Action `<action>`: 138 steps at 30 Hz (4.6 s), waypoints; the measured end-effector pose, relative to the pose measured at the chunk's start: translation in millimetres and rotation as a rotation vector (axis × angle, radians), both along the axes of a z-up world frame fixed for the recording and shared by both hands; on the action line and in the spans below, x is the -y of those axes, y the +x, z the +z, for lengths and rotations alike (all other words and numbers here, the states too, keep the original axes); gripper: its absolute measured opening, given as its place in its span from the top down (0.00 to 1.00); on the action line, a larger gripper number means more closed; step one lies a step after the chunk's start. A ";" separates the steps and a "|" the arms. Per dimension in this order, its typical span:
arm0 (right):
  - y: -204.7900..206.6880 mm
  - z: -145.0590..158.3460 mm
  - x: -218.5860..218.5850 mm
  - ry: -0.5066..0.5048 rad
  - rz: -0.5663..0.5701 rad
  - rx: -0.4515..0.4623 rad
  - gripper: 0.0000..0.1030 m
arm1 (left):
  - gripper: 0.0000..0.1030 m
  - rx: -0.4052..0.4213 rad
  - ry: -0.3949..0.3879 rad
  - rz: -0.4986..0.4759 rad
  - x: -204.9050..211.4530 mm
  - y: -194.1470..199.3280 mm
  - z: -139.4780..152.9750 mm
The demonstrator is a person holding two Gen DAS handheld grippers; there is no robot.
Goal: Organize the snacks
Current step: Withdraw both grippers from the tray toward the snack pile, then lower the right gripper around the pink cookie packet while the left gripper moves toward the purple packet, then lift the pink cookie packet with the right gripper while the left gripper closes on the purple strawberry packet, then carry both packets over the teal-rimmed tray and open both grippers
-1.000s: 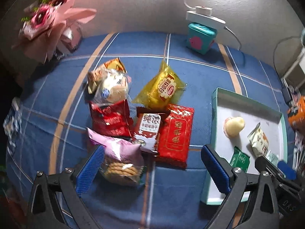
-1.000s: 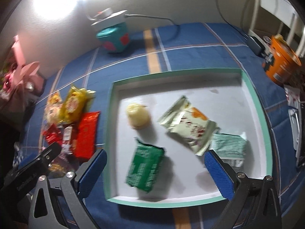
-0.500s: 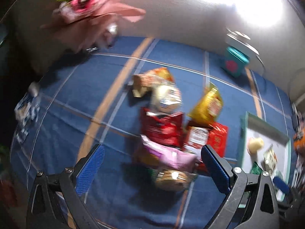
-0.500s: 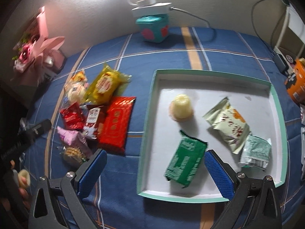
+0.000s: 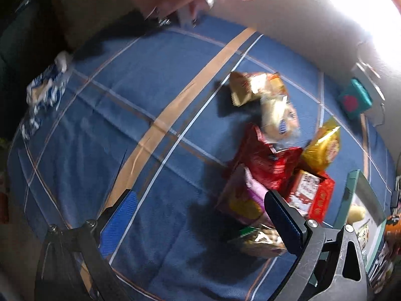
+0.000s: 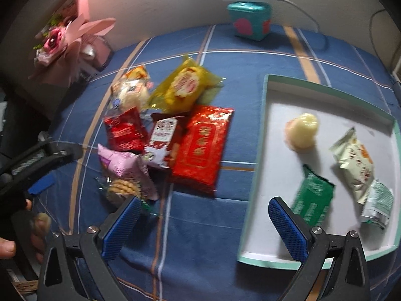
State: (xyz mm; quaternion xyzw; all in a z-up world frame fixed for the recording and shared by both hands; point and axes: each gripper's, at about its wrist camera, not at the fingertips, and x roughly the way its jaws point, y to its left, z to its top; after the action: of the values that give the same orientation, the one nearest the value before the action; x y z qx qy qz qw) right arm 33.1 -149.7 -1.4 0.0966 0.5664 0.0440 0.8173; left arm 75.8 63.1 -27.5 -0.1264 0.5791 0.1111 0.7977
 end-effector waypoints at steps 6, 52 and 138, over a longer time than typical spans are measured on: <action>2.7 -2.1 -21.9 -0.008 0.056 0.008 0.00 | 0.02 0.006 -0.025 0.044 -9.6 -2.3 -4.5; 20.6 -42.5 -100.1 0.011 0.121 -0.024 0.43 | 0.02 -0.098 -0.104 0.246 -44.6 -3.9 -43.3; -22.7 22.0 155.4 0.127 -0.517 0.022 0.45 | 0.45 0.101 -0.367 -0.282 91.8 4.3 41.5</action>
State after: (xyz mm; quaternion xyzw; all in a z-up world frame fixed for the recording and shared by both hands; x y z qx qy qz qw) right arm 10.4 -305.1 20.7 0.2889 0.5098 -0.1297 0.7999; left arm 80.1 -28.8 14.0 -0.1927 0.5608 -0.1149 0.7970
